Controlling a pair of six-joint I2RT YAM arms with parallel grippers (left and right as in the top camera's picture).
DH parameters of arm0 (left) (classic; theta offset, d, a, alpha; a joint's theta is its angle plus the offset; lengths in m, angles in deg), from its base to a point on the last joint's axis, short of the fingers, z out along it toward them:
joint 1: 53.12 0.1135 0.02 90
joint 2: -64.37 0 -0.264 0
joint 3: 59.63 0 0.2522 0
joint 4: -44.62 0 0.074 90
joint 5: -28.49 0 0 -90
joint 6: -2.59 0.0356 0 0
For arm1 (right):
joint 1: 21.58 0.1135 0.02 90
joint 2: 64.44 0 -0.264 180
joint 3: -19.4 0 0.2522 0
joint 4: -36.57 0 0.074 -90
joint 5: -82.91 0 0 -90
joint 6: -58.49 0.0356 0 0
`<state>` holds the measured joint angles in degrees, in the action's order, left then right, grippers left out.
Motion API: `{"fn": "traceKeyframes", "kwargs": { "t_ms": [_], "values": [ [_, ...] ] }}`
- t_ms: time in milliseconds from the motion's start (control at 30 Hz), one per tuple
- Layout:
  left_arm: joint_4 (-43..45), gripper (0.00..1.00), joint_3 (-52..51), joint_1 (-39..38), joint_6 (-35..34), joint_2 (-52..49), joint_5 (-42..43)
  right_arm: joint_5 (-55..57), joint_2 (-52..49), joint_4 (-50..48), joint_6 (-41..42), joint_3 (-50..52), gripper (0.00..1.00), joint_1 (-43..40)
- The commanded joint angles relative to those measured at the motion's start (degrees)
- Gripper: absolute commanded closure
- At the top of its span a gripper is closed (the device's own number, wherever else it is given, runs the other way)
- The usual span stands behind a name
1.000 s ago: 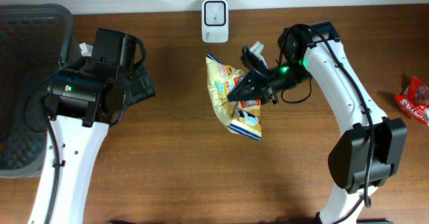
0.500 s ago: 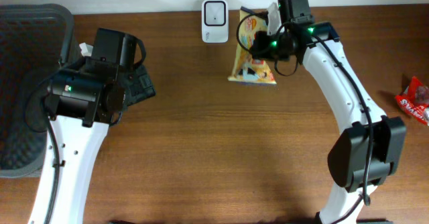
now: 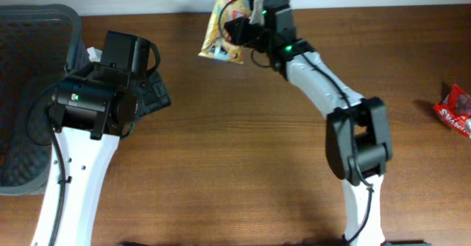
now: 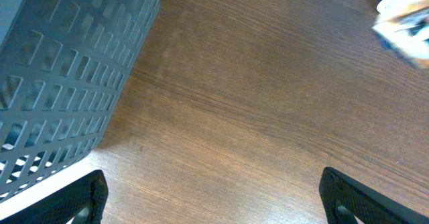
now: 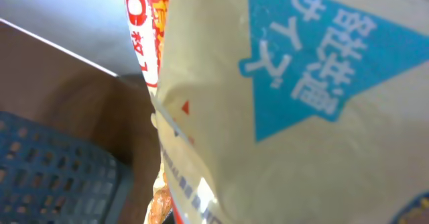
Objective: Scan the item barcode
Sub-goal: 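Lift the yellow packet up to the scanner and hold it there, then carry the yellow packet to the far right and set it on the pile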
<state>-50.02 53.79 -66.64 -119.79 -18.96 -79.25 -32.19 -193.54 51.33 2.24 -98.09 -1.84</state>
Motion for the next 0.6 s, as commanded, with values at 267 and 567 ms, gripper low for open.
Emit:
{"fn": "traceKeyframes", "kwargs": {
  "t_ms": [267,567],
  "values": [
    [0.0,0.01,0.5,0.2,0.1,0.8,0.0,7.7,-2.5,-1.8,-6.6,-1.9,0.96,-0.5],
    [0.0,0.01,0.5,0.2,0.1,0.8,0.0,7.8,9.9,34.8,-4.3,-18.3,0.96,-21.9]
  ]
}}
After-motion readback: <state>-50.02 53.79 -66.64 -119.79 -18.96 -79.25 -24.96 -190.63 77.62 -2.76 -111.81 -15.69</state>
